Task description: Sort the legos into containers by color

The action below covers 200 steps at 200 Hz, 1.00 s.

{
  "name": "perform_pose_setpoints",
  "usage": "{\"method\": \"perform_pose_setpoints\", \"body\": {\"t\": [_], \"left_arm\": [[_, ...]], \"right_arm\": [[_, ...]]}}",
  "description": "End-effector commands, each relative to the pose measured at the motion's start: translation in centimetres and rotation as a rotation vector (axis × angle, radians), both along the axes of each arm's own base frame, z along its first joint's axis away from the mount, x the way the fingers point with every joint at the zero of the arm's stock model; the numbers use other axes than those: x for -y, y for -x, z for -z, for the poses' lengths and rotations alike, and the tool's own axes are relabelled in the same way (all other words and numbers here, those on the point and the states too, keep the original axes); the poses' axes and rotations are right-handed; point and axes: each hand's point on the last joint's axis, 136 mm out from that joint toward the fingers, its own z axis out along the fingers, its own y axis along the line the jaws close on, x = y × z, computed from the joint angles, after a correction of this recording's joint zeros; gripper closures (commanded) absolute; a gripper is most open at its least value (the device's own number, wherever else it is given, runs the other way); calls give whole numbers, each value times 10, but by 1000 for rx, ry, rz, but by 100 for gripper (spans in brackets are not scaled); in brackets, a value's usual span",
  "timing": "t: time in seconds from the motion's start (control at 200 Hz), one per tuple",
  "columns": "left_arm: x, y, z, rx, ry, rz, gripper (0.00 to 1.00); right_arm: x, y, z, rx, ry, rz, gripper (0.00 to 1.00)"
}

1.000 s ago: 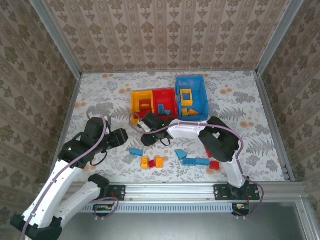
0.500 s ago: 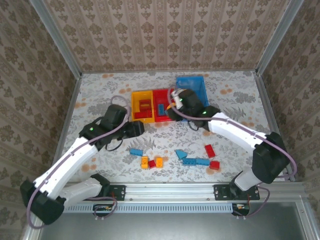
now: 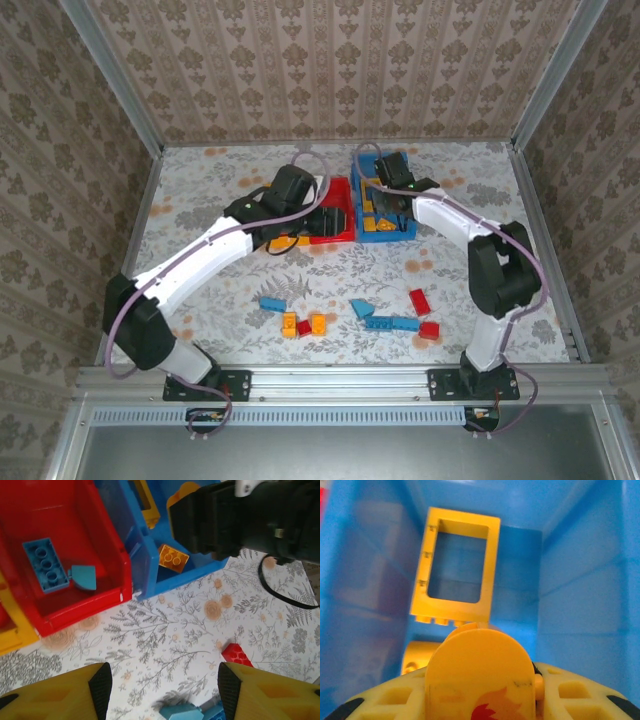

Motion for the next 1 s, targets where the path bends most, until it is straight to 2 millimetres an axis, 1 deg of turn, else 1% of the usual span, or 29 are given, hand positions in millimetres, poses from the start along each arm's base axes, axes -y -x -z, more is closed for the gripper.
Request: {"method": "perform_pose_setpoints", "body": {"t": [0.0, 0.06, 0.14, 0.28, 0.375, 0.47, 0.53, 0.62, 0.715, 0.8, 0.91, 0.995], "left_arm": [[16, -4, -19, 55, 35, 60, 38], [19, -4, -18, 53, 37, 68, 38], [21, -3, -15, 46, 35, 74, 38], [19, 0, -12, 40, 28, 76, 38], [17, 1, -13, 43, 25, 77, 38], [16, 2, -12, 43, 19, 77, 38], [14, 2, -11, 41, 13, 76, 38], [12, 4, -10, 40, 8, 74, 38], [9, 5, -8, 37, 1, 72, 38], [7, 6, -9, 40, 3, 68, 38], [6, 7, -10, 39, 5, 63, 38], [6, 8, -10, 36, 7, 62, 38]], "right_arm": [[16, -1, 12, -73, 97, 70, 93], [18, -2, 21, -93, 114, 85, 93], [20, -2, 28, -105, 125, 99, 92], [16, -1, 38, -132, 123, 95, 82], [12, 0, 38, -135, 118, 91, 74], [8, -1, 32, -123, 101, 86, 66], [4, -2, 26, -112, 91, 82, 63], [0, -3, 11, -82, 78, 75, 56], [0, -2, 2, -71, 67, 82, 49], [1, 2, 1, -78, 66, 84, 44], [7, 6, 8, -91, 81, 98, 37], [12, 6, 12, -99, 67, 116, 36]]}}
